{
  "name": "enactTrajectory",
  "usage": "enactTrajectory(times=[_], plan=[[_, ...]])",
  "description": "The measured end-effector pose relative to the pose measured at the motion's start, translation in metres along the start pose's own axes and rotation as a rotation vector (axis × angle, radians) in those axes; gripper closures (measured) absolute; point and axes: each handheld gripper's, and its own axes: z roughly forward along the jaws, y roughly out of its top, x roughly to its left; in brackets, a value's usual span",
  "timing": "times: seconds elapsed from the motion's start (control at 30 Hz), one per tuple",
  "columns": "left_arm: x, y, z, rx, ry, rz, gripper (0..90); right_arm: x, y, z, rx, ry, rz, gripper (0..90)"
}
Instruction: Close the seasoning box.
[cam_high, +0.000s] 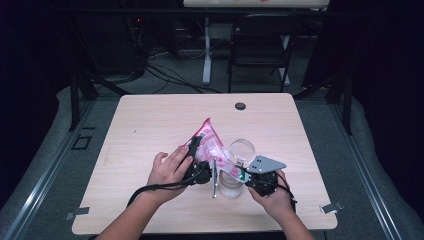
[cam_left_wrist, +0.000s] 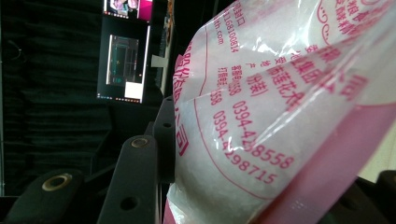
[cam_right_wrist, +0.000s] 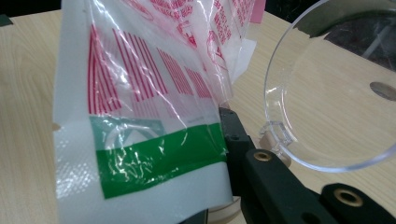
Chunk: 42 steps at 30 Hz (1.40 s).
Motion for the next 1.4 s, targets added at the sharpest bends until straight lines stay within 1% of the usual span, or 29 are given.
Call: enactTrajectory(times=[0.3, 0.87, 0.93, 0.97, 1.4], plan=[[0.0006, 0.0003, -0.0004, -0.005, 0.003, 0.001, 61.8, 0.0007, -0.0006, 0.0014, 0.012, -0.004, -0.01, 90.0], [0.0012, 0.001, -0.0012, -0.01, 0.007, -0.004, 61.9, 0.0005, -0.0007, 0.0013, 0.015, -0.007, -0.011, 90.0], [0.001, 0.0008, -0.0014, -0.009, 0.004, -0.011, 62.0, 0.0008, -0.0007, 0.0015, 0.012, -0.007, -0.011, 90.0], [0.0016, 0.0011, -0.0015, -0.011, 0.01, -0.003, 62.0, 0.0008, -0.0007, 0.0014, 0.013, -0.007, -0.011, 90.0], [0.0026, 0.0023, -0.0025, -0.016, 0.014, -0.004, 62.0, 0.0002, -0.0008, 0.0014, 0.015, -0.007, -0.011, 90.0]])
